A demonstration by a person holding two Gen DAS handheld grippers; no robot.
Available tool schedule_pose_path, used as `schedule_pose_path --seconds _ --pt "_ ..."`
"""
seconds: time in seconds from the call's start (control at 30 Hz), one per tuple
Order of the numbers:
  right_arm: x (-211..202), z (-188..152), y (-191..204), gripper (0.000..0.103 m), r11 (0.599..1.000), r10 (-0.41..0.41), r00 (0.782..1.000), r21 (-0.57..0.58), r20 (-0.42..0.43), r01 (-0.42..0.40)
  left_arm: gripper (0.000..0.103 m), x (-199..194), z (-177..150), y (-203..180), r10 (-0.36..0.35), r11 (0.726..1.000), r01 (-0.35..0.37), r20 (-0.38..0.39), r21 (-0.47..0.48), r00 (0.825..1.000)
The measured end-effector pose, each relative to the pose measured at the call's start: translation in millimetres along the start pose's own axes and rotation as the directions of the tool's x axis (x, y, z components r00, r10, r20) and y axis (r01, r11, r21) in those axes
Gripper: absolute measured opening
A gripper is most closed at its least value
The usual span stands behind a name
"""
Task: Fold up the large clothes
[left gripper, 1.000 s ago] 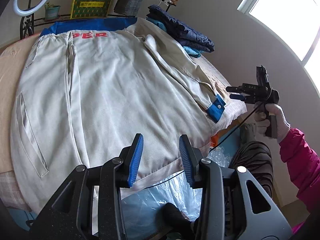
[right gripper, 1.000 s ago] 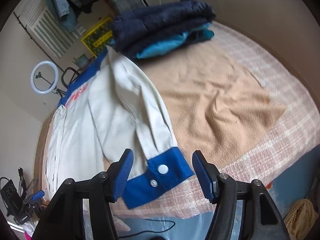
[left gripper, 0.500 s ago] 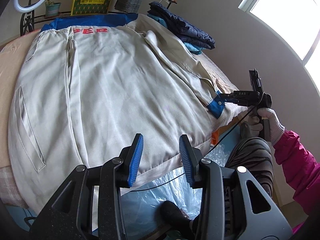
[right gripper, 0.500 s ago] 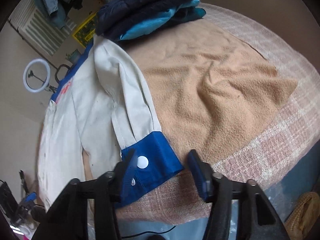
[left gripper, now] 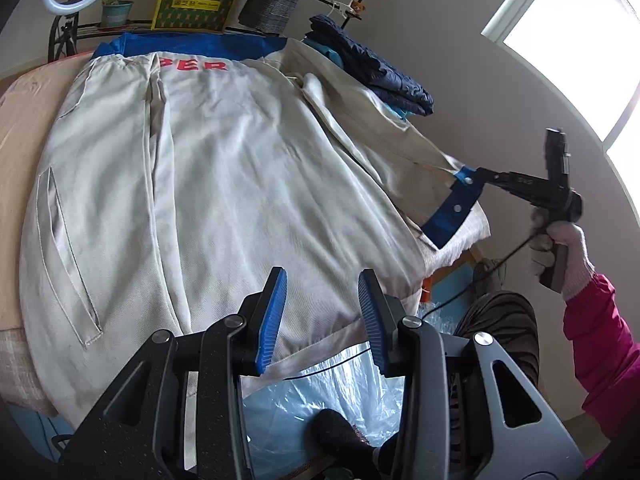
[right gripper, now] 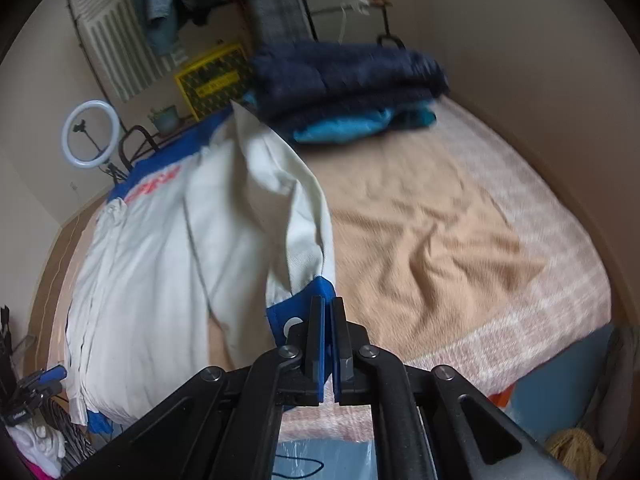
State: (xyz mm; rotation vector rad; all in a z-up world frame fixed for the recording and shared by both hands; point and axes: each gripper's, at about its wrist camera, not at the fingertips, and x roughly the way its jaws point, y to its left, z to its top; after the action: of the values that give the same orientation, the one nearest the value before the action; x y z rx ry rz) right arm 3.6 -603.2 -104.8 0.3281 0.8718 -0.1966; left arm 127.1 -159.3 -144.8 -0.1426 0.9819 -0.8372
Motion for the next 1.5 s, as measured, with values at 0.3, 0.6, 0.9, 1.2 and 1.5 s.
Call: schedule_pose_path --seconds 0.3,0.6,0.9,1.2,1.5 --pt "-49.0 -4.6 125.5 0.0 0.947 0.107 0.989 -0.314 0.099 -0.071 0.037 -4.3 2.7 19.7 0.0 0.997 0.002 0.028 -0.082 1.0" --pt "-10.5 -84.1 239.8 0.0 0.744 0.157 0.983 -0.644 -0.091 -0.179 0.037 -11.5 6.5 59.1 -0.026 0.958 0.045 0.069 -0.285 0.997" --pt "37.2 -174.5 281.9 0.0 0.556 0.095 0.956 -0.781 -0.278 -0.283 0.042 7.9 15.6 65.5 -0.005 0.951 0.013 0.027 -0.31 1.0" --pt "2.0 -134.2 231.4 0.043 0.653 0.384 0.862 -0.562 -0.331 -0.507 0.052 40.2 6.4 49.3 -0.091 0.945 0.071 -0.05 -0.321 0.995" --pt "21.3 -34.1 129.9 0.045 0.849 0.457 0.88 -0.233 -0.129 -0.474 0.052 82.7 -2.7 22.5 -0.197 0.917 0.139 -0.122 -0.375 0.973"
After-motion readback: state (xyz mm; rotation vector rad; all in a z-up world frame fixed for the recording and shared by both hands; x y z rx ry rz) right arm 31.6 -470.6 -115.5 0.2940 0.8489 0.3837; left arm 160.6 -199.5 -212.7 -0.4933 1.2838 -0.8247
